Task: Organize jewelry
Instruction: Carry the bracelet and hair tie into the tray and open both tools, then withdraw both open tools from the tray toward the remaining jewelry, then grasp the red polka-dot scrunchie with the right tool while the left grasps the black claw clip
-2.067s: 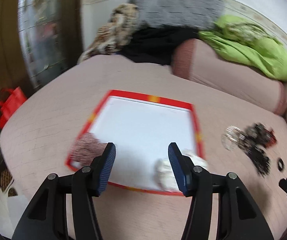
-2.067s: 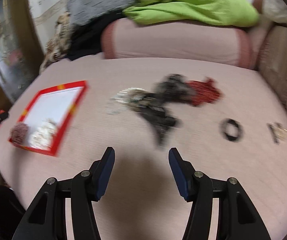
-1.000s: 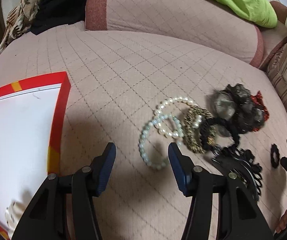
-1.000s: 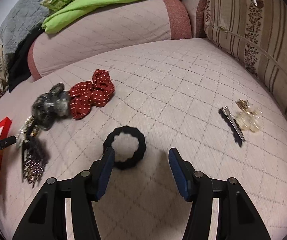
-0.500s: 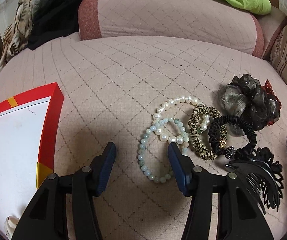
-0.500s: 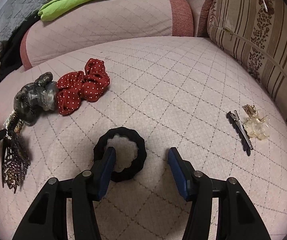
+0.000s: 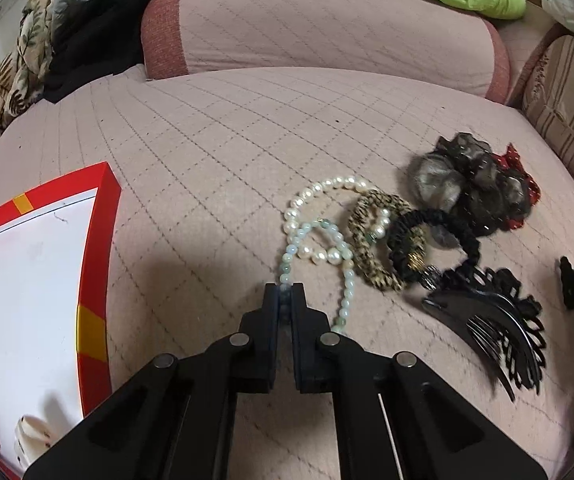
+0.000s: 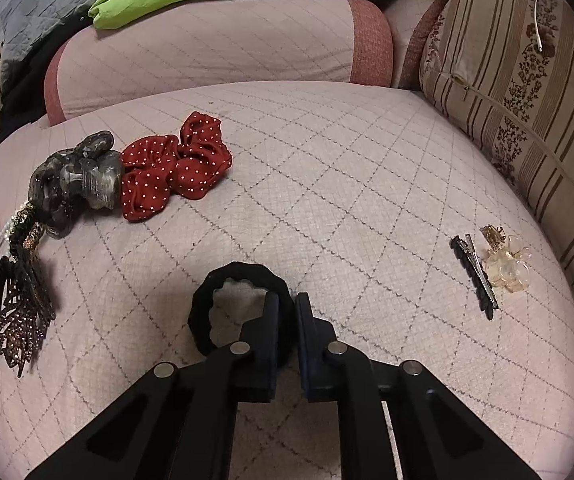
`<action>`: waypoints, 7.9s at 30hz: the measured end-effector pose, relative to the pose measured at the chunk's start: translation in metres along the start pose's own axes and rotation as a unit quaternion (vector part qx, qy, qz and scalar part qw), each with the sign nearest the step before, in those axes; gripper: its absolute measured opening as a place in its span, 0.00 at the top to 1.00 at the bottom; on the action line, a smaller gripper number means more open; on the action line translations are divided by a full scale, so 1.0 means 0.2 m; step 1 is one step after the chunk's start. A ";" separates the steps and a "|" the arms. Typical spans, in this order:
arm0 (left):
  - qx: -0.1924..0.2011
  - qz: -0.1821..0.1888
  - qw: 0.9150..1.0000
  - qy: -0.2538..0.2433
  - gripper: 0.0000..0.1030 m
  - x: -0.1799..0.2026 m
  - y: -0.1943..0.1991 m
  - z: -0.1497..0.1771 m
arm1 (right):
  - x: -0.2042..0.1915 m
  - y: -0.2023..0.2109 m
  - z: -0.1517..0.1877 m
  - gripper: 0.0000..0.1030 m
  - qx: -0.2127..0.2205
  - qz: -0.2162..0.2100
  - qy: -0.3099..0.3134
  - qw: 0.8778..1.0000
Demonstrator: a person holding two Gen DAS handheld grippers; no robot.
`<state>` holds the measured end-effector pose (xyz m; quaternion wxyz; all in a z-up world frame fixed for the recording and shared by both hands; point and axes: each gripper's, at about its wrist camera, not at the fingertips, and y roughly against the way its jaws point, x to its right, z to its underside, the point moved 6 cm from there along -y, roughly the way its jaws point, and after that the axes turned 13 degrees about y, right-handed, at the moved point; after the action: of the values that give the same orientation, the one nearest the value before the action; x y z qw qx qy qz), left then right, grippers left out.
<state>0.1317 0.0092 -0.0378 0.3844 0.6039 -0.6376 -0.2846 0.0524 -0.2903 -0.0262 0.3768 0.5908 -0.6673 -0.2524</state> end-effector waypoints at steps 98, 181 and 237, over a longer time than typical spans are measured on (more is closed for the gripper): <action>0.104 -0.035 0.969 0.223 0.95 -1.60 0.36 -0.44 | -2.07 0.31 -0.76 0.92 0.043 -0.221 0.174 0.959; 0.117 -0.046 0.991 0.052 0.48 -0.45 0.99 0.24 | -0.79 0.57 -0.13 0.60 0.047 -0.170 0.014 0.984; -0.109 0.176 0.974 0.090 0.85 0.47 0.11 0.29 | -0.05 -0.28 -0.46 0.88 -0.016 -0.140 -0.110 0.984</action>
<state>0.0735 -0.0865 -0.0376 0.5476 0.4598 -0.6617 -0.2254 0.1594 -0.2796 -0.0180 0.2714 0.6410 -0.6109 -0.3773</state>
